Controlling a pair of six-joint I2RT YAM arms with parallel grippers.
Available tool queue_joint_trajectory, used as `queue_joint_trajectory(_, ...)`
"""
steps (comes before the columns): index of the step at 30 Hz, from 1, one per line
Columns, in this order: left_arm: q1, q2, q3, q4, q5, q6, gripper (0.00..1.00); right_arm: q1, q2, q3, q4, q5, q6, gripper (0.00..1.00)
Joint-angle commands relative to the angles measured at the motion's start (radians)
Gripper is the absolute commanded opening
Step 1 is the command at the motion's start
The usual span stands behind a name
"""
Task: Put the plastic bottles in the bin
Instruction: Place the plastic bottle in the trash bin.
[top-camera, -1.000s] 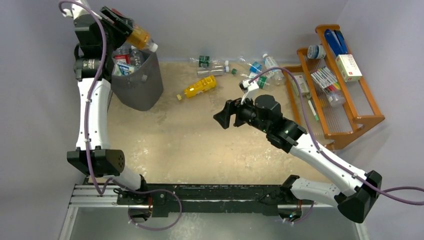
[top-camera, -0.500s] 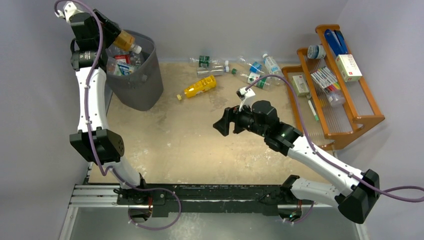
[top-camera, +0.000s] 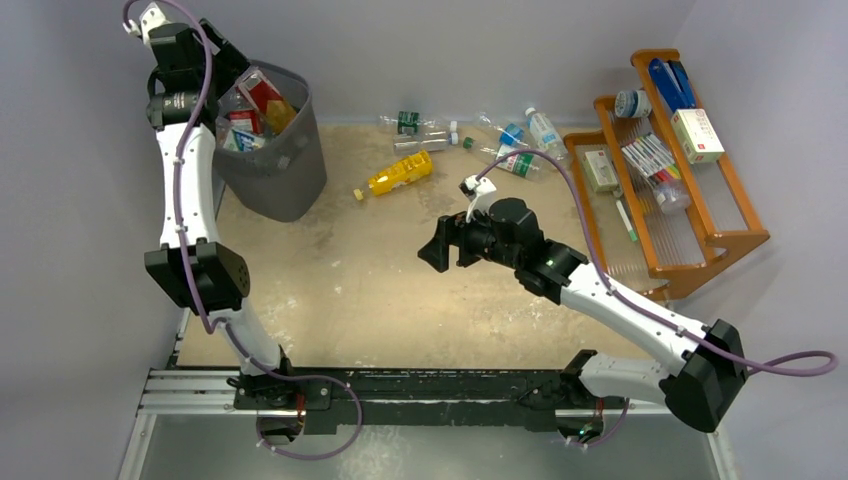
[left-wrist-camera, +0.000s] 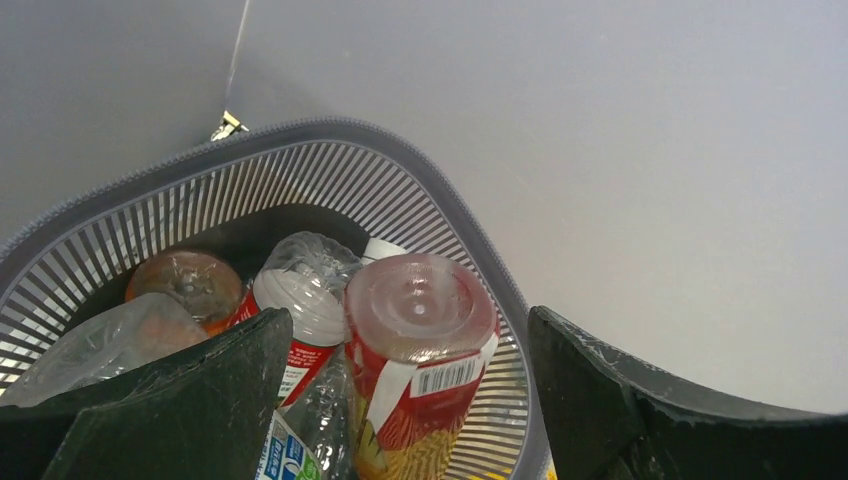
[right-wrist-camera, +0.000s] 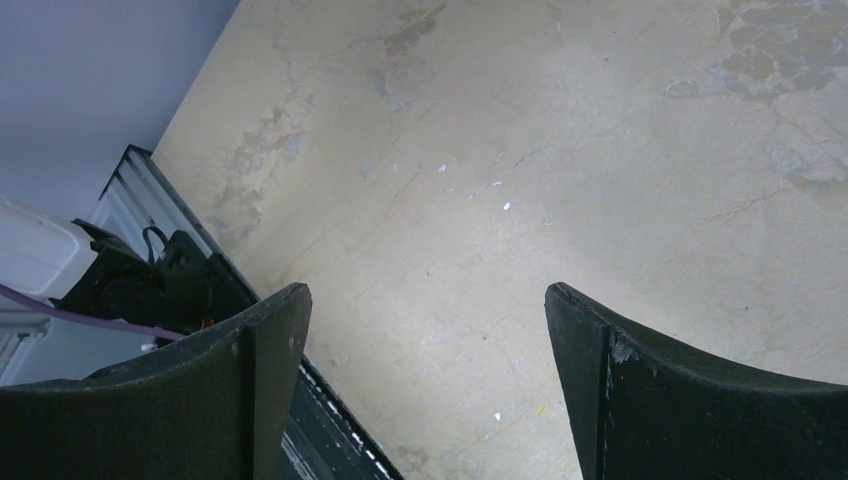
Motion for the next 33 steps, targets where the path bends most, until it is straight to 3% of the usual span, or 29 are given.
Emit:
queue_joint_trajectory(1, 0.007, -0.096, 0.049, 0.007, 0.043, 0.011, 0.87, 0.004, 0.0, 0.008, 0.056, -0.027, 0.013, 0.89)
queue_joint_trajectory(7, 0.0, -0.178, 0.072, -0.041, 0.187, -0.012, 0.87, 0.004, -0.002, 0.014, 0.051, -0.016, 0.014, 0.89)
queue_joint_trajectory(10, -0.061, -0.221, 0.08, -0.087, 0.218, 0.014, 0.87, 0.004, -0.013, 0.014, 0.043, -0.001, 0.017, 0.9)
queue_joint_trajectory(18, -0.44, -0.261, -0.025, -0.193, 0.033, 0.168, 0.87, 0.004, -0.102, -0.012, -0.028, 0.073, 0.071, 0.95)
queue_joint_trajectory(20, -0.489, -0.274, -0.092, -0.181, 0.0, 0.19, 0.87, 0.004, -0.149, -0.033, -0.037, 0.074, 0.103, 1.0)
queue_joint_trajectory(27, -0.651, -0.222, -0.209, -0.194, -0.151, 0.29, 0.86, 0.003, -0.282, -0.087, -0.08, 0.117, 0.154, 1.0)
queue_joint_trajectory(33, -0.689, -0.111, -0.295, -0.148, -0.172, 0.391, 0.88, 0.003, -0.319, -0.12, -0.097, 0.113, 0.173, 1.0)
